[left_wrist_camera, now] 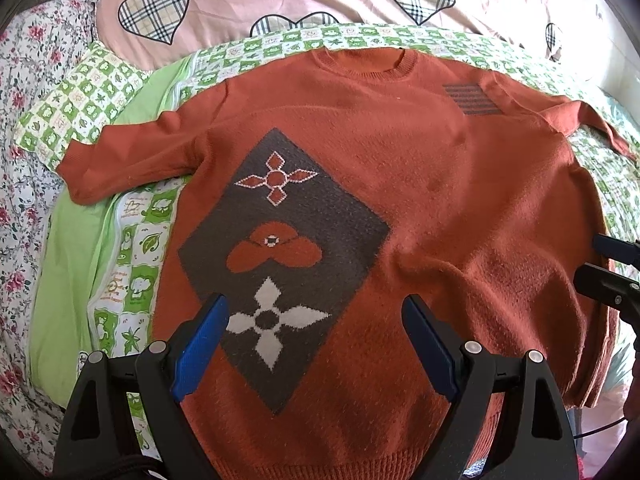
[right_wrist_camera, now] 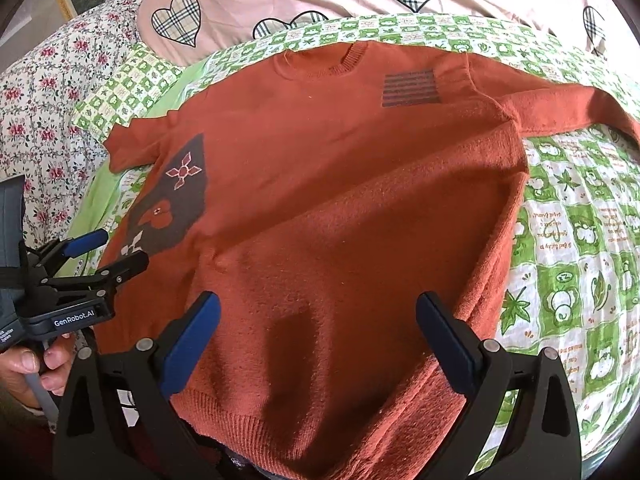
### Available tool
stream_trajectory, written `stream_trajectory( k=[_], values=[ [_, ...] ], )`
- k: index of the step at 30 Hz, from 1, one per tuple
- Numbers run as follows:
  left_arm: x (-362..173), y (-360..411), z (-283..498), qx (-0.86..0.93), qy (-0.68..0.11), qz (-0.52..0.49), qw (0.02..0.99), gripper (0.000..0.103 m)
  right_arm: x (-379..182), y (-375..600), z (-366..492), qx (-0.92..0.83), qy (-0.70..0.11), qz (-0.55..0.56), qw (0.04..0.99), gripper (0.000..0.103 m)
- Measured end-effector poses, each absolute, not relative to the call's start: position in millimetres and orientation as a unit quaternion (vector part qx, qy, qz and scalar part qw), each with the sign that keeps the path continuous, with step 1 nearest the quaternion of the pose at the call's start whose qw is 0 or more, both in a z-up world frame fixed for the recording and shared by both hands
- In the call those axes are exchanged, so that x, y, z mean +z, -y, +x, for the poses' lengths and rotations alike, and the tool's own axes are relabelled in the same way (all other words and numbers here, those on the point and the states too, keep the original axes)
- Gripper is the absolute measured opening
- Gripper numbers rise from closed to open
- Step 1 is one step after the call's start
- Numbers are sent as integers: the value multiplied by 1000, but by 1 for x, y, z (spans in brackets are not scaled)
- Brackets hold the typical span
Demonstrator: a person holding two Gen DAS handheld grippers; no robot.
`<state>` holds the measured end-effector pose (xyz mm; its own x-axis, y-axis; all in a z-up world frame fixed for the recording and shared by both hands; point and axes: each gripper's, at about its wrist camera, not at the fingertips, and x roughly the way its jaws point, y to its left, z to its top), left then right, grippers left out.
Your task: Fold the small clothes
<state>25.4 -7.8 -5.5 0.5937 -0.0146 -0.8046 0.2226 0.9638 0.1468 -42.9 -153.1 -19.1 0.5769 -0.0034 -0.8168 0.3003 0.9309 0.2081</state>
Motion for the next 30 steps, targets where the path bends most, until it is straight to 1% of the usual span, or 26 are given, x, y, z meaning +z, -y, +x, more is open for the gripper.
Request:
stream_trajectory(
  k=[9, 14, 18, 23, 26, 30],
  values=[
    [-6, 11, 34, -79, -448, 106, 884, 90, -20, 162, -43, -83, -436, 182, 877, 98],
    [-4, 8, 50, -79, -455, 88, 883, 90, -16, 188, -50, -105, -417, 197, 881, 98],
    [0, 7, 66, -76, -452, 79, 885, 90, -8, 228, -61, -142, -391, 214, 884, 98],
    [10, 6, 89, -70, -440, 72, 892, 90, 11, 303, -84, -211, -365, 240, 874, 98],
    [15, 6, 98, -67, -433, 68, 896, 91, 25, 351, -108, -252, -335, 263, 869, 98],
    [12, 14, 109, -63, -445, 82, 889, 91, 36, 418, -138, -313, -306, 286, 852, 98]
  ],
)
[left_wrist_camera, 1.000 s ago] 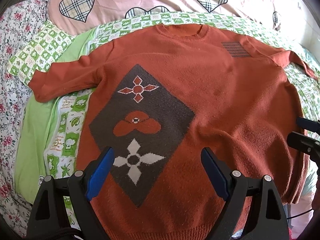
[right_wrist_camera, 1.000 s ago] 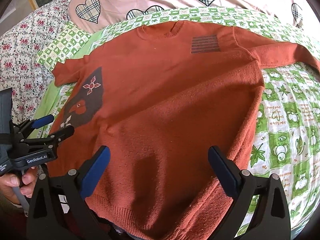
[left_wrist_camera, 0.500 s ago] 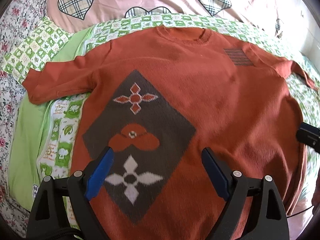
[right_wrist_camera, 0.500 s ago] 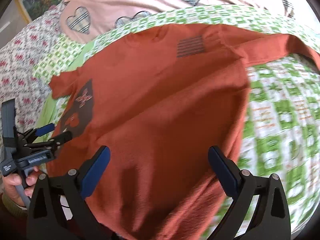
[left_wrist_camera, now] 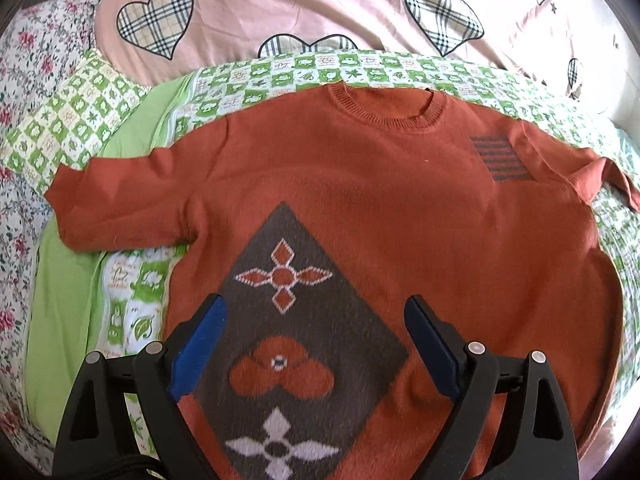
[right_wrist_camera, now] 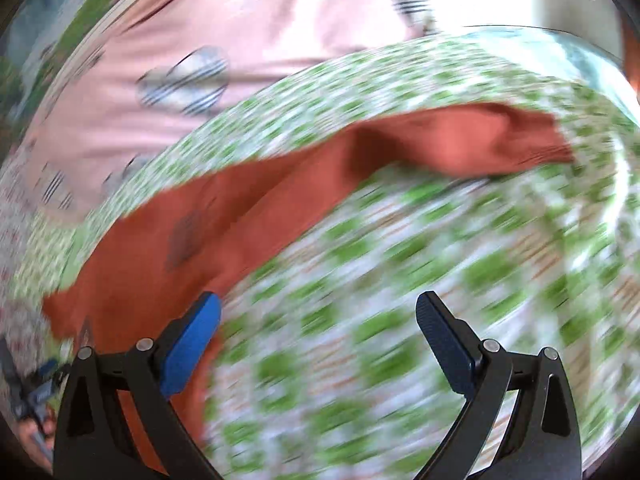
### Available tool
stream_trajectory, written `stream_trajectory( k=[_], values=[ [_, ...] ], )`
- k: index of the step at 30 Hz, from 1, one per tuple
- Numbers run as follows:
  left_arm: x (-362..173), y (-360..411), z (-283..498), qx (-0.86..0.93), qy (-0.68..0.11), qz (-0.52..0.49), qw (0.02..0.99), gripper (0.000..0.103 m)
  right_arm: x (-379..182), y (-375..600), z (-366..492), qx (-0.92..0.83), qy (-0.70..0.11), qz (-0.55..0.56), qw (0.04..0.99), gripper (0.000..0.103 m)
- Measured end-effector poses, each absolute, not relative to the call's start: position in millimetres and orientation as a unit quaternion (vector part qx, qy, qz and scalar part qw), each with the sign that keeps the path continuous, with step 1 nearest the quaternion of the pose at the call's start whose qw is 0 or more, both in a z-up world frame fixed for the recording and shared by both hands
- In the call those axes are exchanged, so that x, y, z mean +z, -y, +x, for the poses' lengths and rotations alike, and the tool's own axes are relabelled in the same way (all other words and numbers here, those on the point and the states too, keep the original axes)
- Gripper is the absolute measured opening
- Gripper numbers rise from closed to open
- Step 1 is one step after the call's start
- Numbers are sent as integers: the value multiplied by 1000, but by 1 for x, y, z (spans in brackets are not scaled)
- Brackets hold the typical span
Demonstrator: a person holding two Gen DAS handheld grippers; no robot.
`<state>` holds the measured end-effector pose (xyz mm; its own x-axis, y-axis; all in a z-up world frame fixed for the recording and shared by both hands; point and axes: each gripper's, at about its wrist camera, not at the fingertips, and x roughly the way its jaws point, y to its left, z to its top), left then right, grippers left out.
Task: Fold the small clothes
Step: 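Grasp the orange sweater's sleeve cuff with the right tool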
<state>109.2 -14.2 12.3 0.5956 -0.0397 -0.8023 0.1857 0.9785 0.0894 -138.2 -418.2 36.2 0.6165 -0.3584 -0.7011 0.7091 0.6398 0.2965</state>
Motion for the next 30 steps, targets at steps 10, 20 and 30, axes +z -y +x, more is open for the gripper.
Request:
stream_trajectory(
  k=[10, 20, 30],
  values=[
    [-7, 34, 123, -73, -481, 93, 869, 91, 24, 568, -196, -432, -233, 410, 769, 71],
    [-18, 42, 131, -83, -492, 91, 862, 91, 22, 590, -173, -416, -219, 399, 787, 12],
    [-11, 28, 124, -103, -487, 55, 866, 91, 55, 470, 1, -198, -278, 333, 879, 11]
  ],
)
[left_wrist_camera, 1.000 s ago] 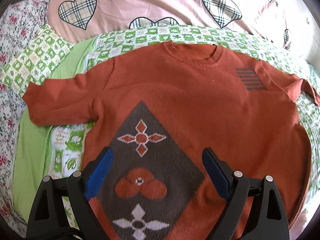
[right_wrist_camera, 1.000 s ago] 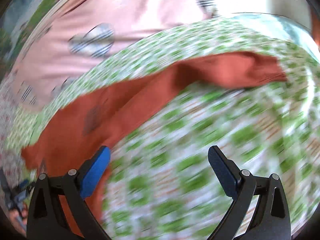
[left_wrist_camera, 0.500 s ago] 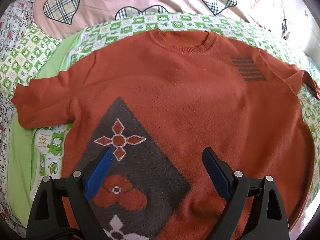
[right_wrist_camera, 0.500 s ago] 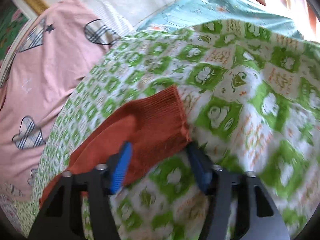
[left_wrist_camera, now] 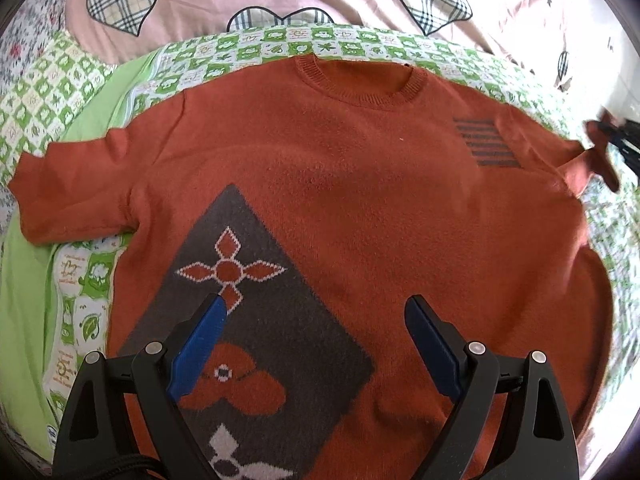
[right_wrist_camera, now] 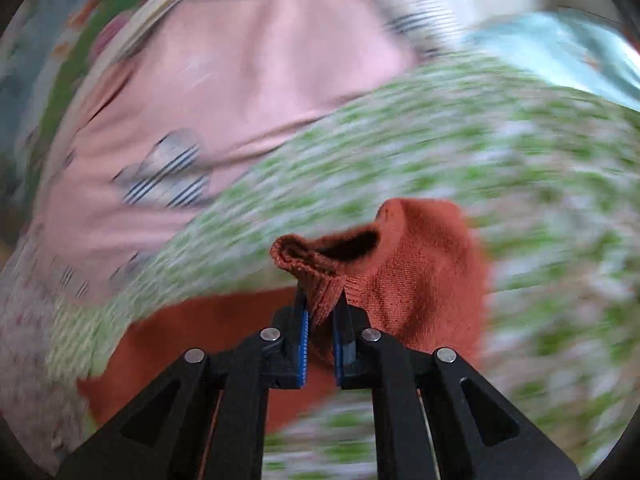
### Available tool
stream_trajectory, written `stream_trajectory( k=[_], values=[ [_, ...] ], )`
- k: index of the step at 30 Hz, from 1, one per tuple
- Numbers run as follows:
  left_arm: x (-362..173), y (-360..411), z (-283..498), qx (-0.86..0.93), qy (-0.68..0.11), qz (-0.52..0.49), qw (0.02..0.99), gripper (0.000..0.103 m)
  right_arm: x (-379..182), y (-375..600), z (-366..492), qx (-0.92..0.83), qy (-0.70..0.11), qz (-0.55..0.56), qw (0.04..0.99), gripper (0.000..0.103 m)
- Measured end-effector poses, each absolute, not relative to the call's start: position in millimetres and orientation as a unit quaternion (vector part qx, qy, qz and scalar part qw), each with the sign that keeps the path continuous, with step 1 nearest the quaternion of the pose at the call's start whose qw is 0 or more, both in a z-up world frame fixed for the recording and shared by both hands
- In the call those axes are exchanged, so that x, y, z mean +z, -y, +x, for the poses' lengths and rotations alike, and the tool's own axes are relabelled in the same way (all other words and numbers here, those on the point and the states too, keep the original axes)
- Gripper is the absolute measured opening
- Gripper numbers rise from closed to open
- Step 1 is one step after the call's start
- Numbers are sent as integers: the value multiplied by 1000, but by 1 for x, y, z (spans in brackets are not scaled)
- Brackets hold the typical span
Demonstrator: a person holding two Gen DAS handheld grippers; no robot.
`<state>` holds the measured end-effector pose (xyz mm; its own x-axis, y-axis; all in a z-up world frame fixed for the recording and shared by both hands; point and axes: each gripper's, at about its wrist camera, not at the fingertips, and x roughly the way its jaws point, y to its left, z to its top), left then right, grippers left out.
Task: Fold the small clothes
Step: 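Grasp the orange sweater's sleeve cuff with the right tool, then fold the held sleeve across the sweater body with the right tool, release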
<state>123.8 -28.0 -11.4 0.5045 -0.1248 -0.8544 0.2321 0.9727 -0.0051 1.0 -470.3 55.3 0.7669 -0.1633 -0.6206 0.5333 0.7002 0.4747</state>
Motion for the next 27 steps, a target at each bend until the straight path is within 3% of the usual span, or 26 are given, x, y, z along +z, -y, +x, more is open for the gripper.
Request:
stream_trajectory(
  k=[11, 23, 26, 27],
  values=[
    [-1, -20, 117, -100, -478, 21, 872, 91, 19, 270, 187, 59, -349, 350, 867, 11],
    [0, -73, 130, -98, -472, -37, 875, 91, -34, 148, 273, 169, -424, 363, 812, 11],
    [0, -78, 143, -103, -471, -53, 875, 91, -44, 147, 280, 165, -431, 380, 802, 21],
    [1, -80, 150, -107, -468, -60, 875, 91, -46, 148, 279, 165, -429, 389, 798, 39]
  ],
)
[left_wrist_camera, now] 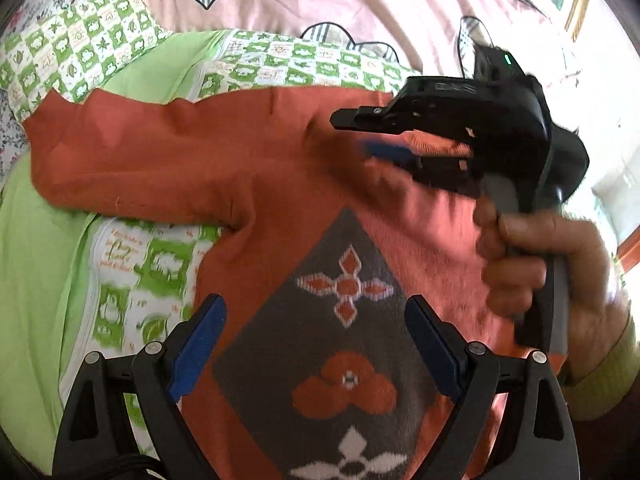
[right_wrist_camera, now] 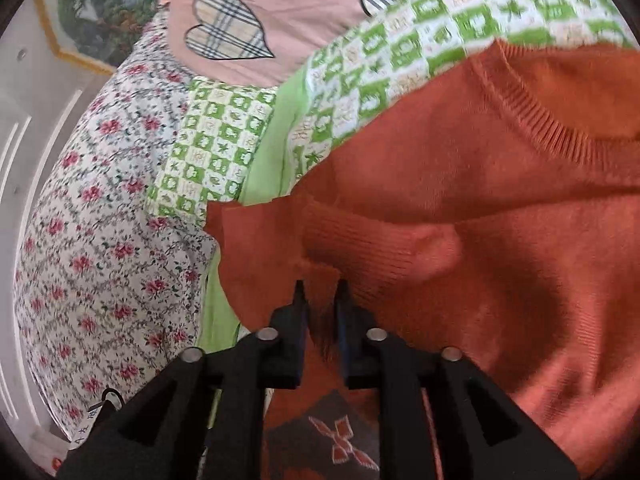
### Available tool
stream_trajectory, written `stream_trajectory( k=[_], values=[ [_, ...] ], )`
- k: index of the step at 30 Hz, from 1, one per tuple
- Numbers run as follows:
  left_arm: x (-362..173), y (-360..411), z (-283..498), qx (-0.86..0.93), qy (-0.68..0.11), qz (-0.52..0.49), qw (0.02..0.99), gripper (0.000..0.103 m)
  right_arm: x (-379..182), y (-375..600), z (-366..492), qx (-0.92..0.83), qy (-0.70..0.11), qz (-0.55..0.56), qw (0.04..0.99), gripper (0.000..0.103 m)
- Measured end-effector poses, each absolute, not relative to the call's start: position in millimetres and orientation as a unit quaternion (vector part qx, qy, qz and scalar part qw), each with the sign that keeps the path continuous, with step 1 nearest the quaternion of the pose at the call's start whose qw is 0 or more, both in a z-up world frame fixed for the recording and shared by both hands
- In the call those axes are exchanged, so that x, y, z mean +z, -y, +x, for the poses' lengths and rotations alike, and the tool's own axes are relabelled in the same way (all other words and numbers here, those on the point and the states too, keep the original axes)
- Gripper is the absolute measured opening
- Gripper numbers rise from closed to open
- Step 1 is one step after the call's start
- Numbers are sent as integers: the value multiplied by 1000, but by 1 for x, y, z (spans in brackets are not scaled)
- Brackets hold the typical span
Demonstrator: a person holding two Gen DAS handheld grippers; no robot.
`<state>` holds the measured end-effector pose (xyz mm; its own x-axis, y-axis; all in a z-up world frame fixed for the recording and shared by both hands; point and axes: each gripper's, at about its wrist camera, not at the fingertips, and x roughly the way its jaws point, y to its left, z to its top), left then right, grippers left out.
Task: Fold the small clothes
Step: 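Fold the held sleeve across the sweater body with the right tool, release, then grasp the other sleeve cuff with the left tool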
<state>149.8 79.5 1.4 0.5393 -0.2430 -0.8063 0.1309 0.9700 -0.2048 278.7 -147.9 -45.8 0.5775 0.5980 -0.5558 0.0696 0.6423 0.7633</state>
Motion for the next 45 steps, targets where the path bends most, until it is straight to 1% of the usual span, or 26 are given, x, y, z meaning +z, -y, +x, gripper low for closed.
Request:
stream_trajectory(
  k=[1, 2, 6, 12, 13, 15, 16, 17, 18, 19, 20, 22, 25, 27, 30, 34, 39, 43, 44, 45],
  values=[
    [2, -80, 155, -110, -467, -65, 875, 92, -45, 153, 273, 164, -422, 394, 800, 55],
    [2, -80, 161, -114, -467, -70, 874, 92, -42, 156, 266, 162, -416, 394, 804, 59],
    [0, -73, 197, -131, -469, -91, 869, 92, -25, 175, 233, 145, -394, 393, 818, 60],
    [-22, -54, 250, -158, -496, -130, 844, 92, 6, 208, 162, 102, -352, 388, 845, 60],
    [-25, -52, 257, -154, -497, -133, 844, 90, 10, 211, 151, 97, -347, 389, 848, 60],
    [-29, -48, 267, -159, -492, -139, 845, 81, 13, 219, 124, 83, -336, 395, 851, 60],
    [-31, -46, 274, -158, -492, -138, 845, 70, 14, 221, 114, 77, -333, 398, 852, 60],
    [-33, -45, 279, -157, -493, -136, 845, 52, 14, 226, 102, 67, -329, 400, 852, 60],
    [-36, -42, 284, -163, -490, -133, 846, 39, 13, 229, 94, 57, -328, 402, 853, 60],
    [-38, -39, 288, -166, -489, -127, 847, 14, 11, 235, 82, 43, -326, 405, 853, 60],
    [-40, -37, 292, -165, -490, -122, 847, 6, 10, 239, 75, 32, -326, 406, 853, 60],
    [-31, -39, 287, -160, -469, -110, 861, 5, 12, 252, 62, -2, -326, 397, 858, 60],
    [1, -50, 265, -143, -401, -87, 901, 5, 23, 276, 43, -55, -315, 372, 871, 60],
    [7, -55, 263, -122, -384, -58, 914, 5, 26, 294, 34, -94, -310, 358, 875, 60],
    [-9, -57, 275, -128, -414, -49, 900, 5, 20, 319, 35, -135, -322, 358, 866, 60],
    [-19, -57, 278, -124, -427, -57, 894, 6, 17, 341, 53, -156, -343, 329, 866, 60],
    [-23, -52, 272, -119, -429, -43, 894, 5, 1, 368, 102, -181, -404, 267, 856, 60],
    [-23, -55, 269, -118, -430, -39, 894, 5, -33, 374, 141, -182, -469, 216, 837, 61],
    [-22, -54, 268, -119, -429, -37, 894, 5, -36, 373, 141, -181, -470, 202, 840, 55],
    [-20, -52, 269, -122, -430, -37, 894, 5, -33, 376, 139, -178, -465, 193, 846, 17]
  ],
)
